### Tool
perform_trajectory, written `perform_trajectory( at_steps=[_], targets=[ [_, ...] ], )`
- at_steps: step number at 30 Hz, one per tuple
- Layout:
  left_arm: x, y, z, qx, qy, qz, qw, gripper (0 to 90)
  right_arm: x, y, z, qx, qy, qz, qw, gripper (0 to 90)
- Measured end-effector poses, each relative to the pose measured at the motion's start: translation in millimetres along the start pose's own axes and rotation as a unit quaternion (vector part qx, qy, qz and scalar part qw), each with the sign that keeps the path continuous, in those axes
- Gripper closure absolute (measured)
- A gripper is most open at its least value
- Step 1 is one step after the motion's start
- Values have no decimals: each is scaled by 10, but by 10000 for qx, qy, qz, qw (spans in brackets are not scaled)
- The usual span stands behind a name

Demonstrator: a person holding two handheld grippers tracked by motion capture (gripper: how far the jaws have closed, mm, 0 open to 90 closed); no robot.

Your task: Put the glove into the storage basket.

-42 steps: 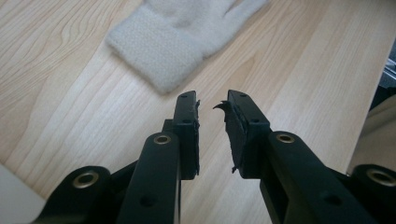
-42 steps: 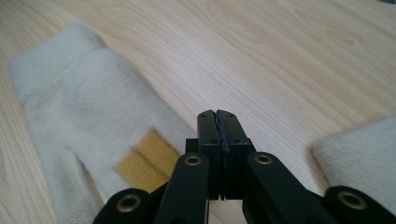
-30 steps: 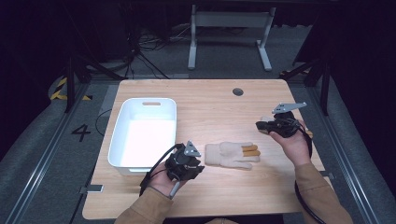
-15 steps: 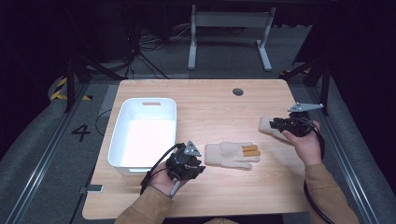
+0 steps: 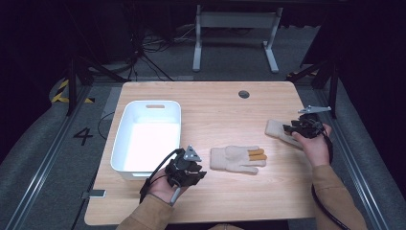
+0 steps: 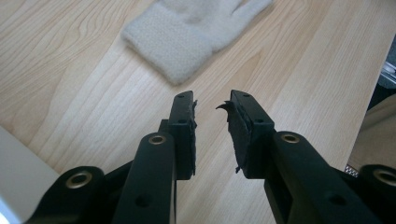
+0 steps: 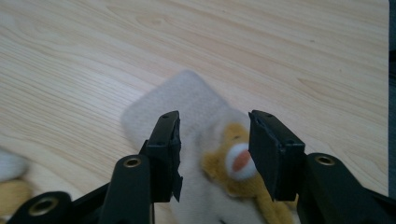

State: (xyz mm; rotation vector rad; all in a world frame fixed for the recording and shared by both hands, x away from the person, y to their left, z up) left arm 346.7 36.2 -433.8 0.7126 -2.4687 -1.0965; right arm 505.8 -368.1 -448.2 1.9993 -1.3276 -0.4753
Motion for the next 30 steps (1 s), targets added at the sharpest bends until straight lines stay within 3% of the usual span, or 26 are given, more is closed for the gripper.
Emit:
perform_trajectory(
  at_steps=[6, 13, 17, 21, 30],
  targets=[
    [-16, 8, 28, -31, 42, -32, 10000, 710, 89, -110, 66, -133, -39, 164, 9998, 474],
    [-7, -15, 35, -66, 31, -3, 10000, 710, 143, -224, 172, -343, -177, 114, 9992, 473],
    [-11, -31, 41, -91, 29, 6, 10000, 711, 163, -231, 210, -408, -183, 24, 9990, 565],
    [-4, -36, 41, -94, 22, 9, 10000, 712, 121, -202, 198, -463, 17, 13, 9989, 660],
    [-1, -46, 10, -100, -32, 46, 9999, 714, 89, -30, 115, -265, 52, 28, 9996, 701]
  ],
)
Point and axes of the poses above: each handheld gripper's, and its own axes: y roughly backward along the jaws, z roughly out of its underside, x roughly to its right, the point moved 5 cm from there along -y, roughly forward along the jaws, and after that the axes turned 1 degree about -z, right-handed, at the moved point
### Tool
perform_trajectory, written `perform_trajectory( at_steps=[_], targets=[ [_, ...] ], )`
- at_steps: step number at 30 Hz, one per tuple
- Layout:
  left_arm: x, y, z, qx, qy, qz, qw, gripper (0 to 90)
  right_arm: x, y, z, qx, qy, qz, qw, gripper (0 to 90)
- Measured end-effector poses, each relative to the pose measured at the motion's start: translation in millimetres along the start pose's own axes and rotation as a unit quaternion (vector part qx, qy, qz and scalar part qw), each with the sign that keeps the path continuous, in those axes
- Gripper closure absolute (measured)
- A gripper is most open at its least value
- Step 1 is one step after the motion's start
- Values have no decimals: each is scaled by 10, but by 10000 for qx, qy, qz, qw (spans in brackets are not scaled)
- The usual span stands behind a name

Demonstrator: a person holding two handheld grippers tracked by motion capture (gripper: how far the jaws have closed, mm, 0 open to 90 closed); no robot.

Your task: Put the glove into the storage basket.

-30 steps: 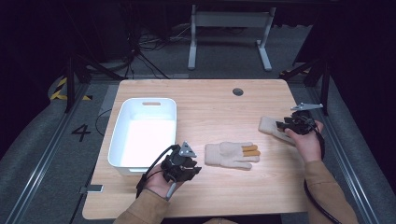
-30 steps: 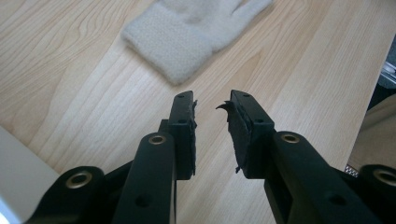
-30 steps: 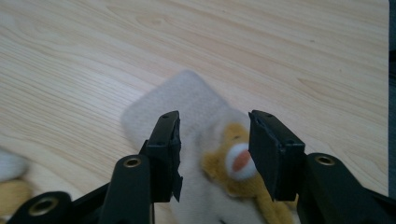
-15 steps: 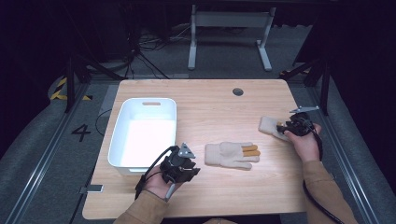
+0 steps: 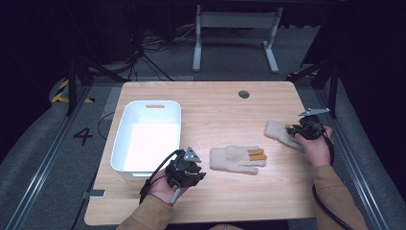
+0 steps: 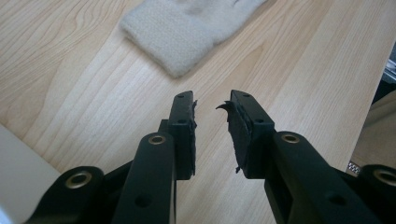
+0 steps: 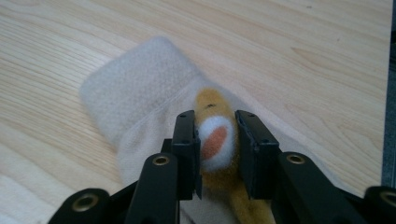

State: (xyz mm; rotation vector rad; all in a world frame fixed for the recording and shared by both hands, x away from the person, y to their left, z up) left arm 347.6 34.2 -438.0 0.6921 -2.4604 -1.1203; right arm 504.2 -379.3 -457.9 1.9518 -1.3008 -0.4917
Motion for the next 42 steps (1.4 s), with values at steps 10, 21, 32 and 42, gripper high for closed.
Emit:
perform_trajectory(
  at_steps=[10, 21, 32, 42],
  targets=[
    [42, -62, -88, 24, -123, 87, 9999, 714, -135, 376, -117, 245, 101, -88, 9996, 707],
    [74, -110, -157, 12, -239, 185, 9995, 716, -447, 818, -276, 625, 386, -380, 9966, 707],
    [75, -100, -163, 50, -214, 198, 9996, 716, -969, 984, -421, 820, 776, -989, 9887, 706],
    [66, -81, -144, 41, -188, 178, 9997, 716, -1392, 925, -475, 760, 1115, -1386, 9811, 703]
  ],
)
Point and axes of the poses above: each handheld gripper's, and its own axes: y roughly backward along the jaws, z roughly out of its underside, x roughly to its right, the point moved 5 cm from there along -y, roughly forward along the jaws, and after that the axes turned 1 degree about -z, right-handed, at the moved point
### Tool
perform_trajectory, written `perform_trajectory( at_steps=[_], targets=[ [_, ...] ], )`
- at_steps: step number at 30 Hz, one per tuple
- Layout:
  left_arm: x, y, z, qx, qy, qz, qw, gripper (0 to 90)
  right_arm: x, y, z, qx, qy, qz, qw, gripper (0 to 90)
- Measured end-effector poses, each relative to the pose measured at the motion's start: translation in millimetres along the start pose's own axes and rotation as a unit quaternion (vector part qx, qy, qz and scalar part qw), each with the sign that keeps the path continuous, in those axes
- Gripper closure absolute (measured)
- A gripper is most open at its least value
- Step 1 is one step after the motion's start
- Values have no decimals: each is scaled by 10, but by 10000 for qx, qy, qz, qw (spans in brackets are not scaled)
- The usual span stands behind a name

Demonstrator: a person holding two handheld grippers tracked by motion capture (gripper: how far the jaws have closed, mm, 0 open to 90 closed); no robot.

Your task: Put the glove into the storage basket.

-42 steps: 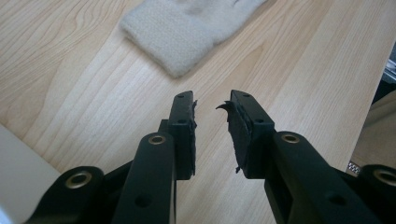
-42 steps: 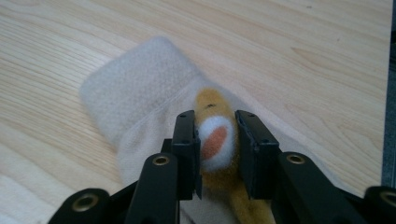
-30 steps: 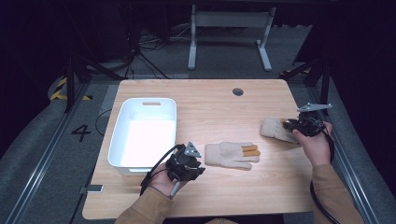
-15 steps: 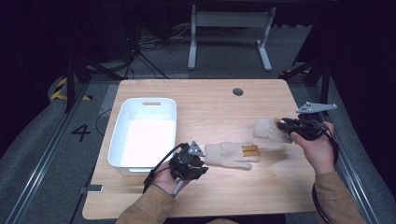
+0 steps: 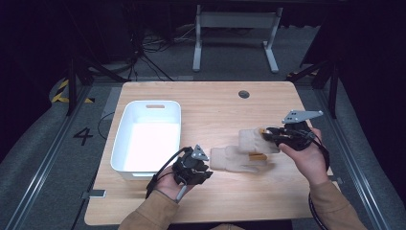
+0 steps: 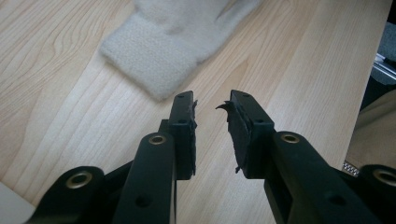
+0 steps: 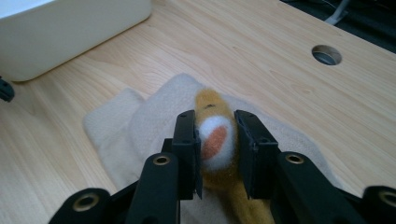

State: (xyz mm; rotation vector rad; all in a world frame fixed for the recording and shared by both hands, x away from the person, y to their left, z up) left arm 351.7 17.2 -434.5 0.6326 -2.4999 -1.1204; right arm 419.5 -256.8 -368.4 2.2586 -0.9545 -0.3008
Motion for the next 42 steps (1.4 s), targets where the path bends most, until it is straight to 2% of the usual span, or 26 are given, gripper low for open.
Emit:
perform_trajectory(
  at_steps=[3, 9, 11, 20, 23, 35, 42],
  targets=[
    [2, -4, 7, -24, 4, 8, 10000, 715, -69, -33, -30, 44, -3, -82, 10000, 703],
    [8, -19, 19, -56, 7, 14, 10000, 715, -199, -125, -66, 161, -164, -269, 9994, 701],
    [9, -23, 20, -59, 2, 19, 10000, 715, -282, -187, -74, 126, -150, -340, 9992, 701],
    [27, -44, 21, -85, -15, 13, 10000, 715, -457, -354, -71, 67, -157, -439, 9989, 700],
    [25, -53, 24, -108, -9, 23, 9999, 715, -538, -435, -59, -9, -88, -492, 9987, 697],
    [47, -92, 26, -163, -56, 39, 9998, 716, -602, -668, 36, -137, -202, -471, 9986, 691],
    [64, -117, 20, -154, -92, 15, 9998, 708, -607, -796, 109, -300, -121, -363, 9988, 664]
  ],
)
Point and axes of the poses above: each handheld gripper's, and its own axes: y roughly backward along the jaws, z roughly out of its underside, x roughly to its right, the point moved 5 cm from there along -y, roughly forward along the jaws, and after that the axes turned 1 degree about -z, right-handed, at the moved point
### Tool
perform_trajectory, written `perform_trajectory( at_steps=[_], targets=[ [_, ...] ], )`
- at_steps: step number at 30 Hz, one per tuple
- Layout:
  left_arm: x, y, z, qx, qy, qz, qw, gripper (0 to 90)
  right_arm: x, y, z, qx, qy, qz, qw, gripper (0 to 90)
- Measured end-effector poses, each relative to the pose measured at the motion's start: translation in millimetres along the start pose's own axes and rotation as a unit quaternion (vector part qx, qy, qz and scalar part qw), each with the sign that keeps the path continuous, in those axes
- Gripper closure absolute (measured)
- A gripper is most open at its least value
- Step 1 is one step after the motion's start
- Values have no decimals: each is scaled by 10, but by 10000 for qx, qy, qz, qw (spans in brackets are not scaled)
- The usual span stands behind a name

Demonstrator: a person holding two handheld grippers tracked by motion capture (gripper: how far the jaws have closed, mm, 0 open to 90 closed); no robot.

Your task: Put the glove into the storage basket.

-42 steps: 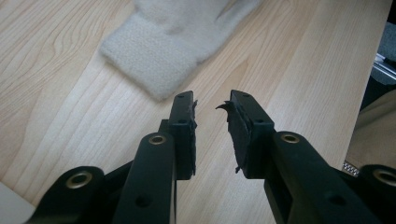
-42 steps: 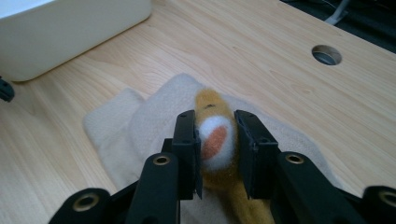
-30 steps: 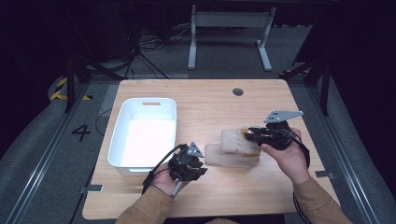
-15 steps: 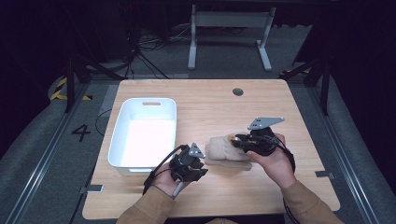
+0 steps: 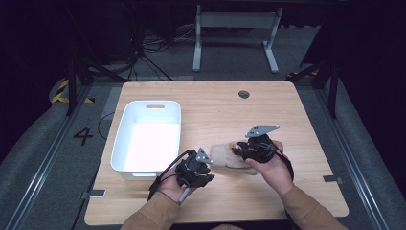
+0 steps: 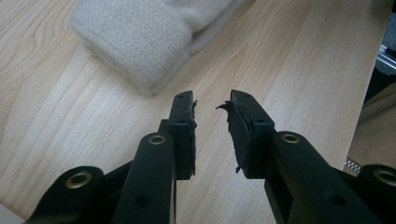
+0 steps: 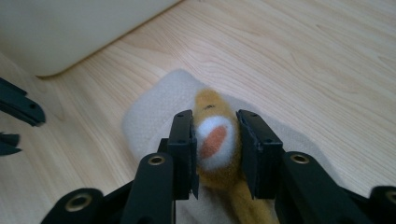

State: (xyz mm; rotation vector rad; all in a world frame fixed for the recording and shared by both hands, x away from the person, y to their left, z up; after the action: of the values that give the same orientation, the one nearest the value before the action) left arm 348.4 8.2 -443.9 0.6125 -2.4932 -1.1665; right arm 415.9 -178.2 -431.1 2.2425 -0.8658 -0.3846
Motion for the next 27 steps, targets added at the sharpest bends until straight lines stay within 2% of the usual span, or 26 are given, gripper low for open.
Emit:
perform_trajectory(
  at_steps=[3, 6, 10, 12, 14, 15, 16, 17, 20, 21, 27],
  targets=[
    [16, -23, -10, 3, -29, -32, 10000, 702, 25, -63, 37, -78, -15, 70, 9999, 608],
    [15, -38, -16, -12, 22, -67, 10000, 692, 41, -105, 72, -197, -4, 41, 9998, 535],
    [0, -45, -23, 4, 23, -147, 9999, 689, 59, -45, 57, -137, 91, 139, 9998, 483],
    [2, -49, -33, 20, 42, -187, 9998, 689, 78, 14, 40, -57, 73, 152, 9998, 489],
    [-2, -57, -44, 22, 0, -218, 9998, 689, 105, 70, 36, -19, 67, 195, 9998, 536],
    [-2, -75, -53, 2, -32, -264, 9996, 692, 140, 119, 44, -14, 81, 225, 9997, 603],
    [-2, -75, -53, 2, -32, -264, 9996, 694, 140, 119, 44, -14, 81, 225, 9997, 603],
    [1, -91, -63, 11, -63, -286, 9996, 698, 177, 162, 59, -15, 103, 256, 9996, 675],
    [2, -98, -76, 23, -61, -251, 9997, 731, 221, 196, 78, -47, 107, 308, 9995, 713],
    [7, -102, -83, 36, -53, -215, 9997, 769, 259, 222, 101, -75, 87, 296, 9995, 712],
    [21, -135, -125, 81, -99, -196, 9997, 808, 295, 271, 175, -231, 122, 306, 9992, 710]
  ],
)
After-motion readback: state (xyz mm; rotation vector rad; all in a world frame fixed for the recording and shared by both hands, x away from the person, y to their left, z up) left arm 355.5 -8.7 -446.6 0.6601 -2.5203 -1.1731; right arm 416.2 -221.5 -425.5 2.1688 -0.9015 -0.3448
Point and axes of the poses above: each handheld gripper's, and its own axes: y roughly backward along the jaws, z roughly out of its underside, x roughly to its right, the point moved 5 cm from there along -y, roughly forward along the jaws, and after that the axes turned 1 degree about -z, right-handed, at the moved point
